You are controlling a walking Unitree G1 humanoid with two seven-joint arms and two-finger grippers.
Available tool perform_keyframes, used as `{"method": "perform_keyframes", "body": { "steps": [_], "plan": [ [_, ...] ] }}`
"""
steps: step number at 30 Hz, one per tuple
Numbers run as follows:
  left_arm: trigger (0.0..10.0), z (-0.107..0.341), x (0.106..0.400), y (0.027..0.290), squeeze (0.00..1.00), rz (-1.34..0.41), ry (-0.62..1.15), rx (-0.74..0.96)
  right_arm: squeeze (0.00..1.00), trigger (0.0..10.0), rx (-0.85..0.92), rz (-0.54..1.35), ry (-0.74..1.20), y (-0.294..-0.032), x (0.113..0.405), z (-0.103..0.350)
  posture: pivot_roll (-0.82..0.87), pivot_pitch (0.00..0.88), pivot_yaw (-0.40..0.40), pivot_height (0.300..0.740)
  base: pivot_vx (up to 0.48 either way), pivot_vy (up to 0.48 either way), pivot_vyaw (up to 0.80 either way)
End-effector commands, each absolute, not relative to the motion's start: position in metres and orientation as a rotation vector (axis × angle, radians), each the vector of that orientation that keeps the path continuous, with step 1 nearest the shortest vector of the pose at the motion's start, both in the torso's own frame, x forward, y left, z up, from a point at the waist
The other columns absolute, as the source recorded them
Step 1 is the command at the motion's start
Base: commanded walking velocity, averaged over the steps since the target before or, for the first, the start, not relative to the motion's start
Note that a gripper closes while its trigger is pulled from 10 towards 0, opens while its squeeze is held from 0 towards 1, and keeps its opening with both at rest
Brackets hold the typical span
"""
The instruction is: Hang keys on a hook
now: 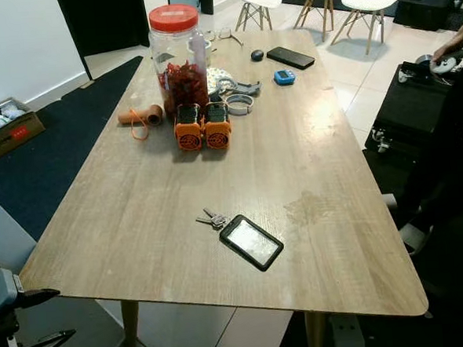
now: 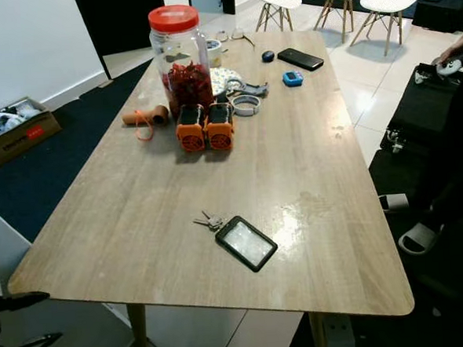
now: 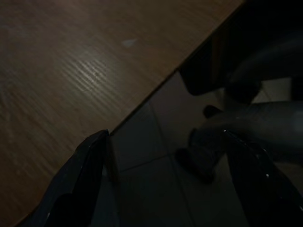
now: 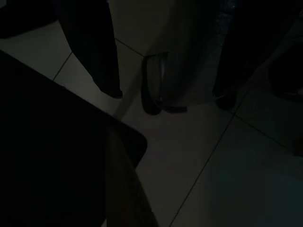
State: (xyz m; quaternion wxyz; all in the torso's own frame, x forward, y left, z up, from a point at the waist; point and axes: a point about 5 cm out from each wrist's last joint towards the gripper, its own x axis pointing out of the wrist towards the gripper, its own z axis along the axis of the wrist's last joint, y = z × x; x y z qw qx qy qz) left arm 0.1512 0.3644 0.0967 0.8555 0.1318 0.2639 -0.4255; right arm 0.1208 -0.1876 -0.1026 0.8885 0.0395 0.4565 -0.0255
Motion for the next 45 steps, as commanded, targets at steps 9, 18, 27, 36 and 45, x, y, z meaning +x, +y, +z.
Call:
{"method": "perform_keyframes", "body": {
  "steps": [9, 18, 27, 36, 45],
  "plan": [
    [10.0, 0.135, 0.169, 0.343, 0.0, -0.919, 0.384, 0.141, 0.0, 10.0, 0.082, -0.046, 0.973, -0.186, 0.119, -0.104, 0.1, 0.027, -0.011, 0.74, 0.0, 0.0, 0.0],
    [10.0, 0.153, 0.18, 0.307, 0.0, -1.006, 0.296, 0.031, 0.0, 10.0, 0.08, -0.045, 0.971, -0.188, 0.119, -0.104, 0.1, 0.031, -0.011, 0.74, 0.0, 0.0, 0.0],
    [10.0, 0.146, 0.209, 0.253, 0.0, -0.9, 0.219, 0.075, 0.0, 10.0, 0.082, -0.041, 0.971, -0.187, 0.119, -0.104, 0.1, 0.034, -0.012, 0.74, 0.0, 0.0, 0.0],
    [10.0, 0.131, 0.247, 0.228, 0.0, -0.649, 0.172, 0.141, 0.0, 10.0, 0.08, -0.041, 0.965, -0.188, 0.121, -0.103, 0.09, 0.03, -0.015, 0.74, 0.0, 0.0, 0.0],
    [10.0, 0.116, 0.267, 0.188, 0.0, -0.59, 0.18, 0.113, 0.0, 10.0, 0.076, -0.042, 0.959, -0.189, 0.124, -0.102, 0.09, 0.026, -0.015, 0.74, 0.0, 0.0, 0.0]
  ]
}}
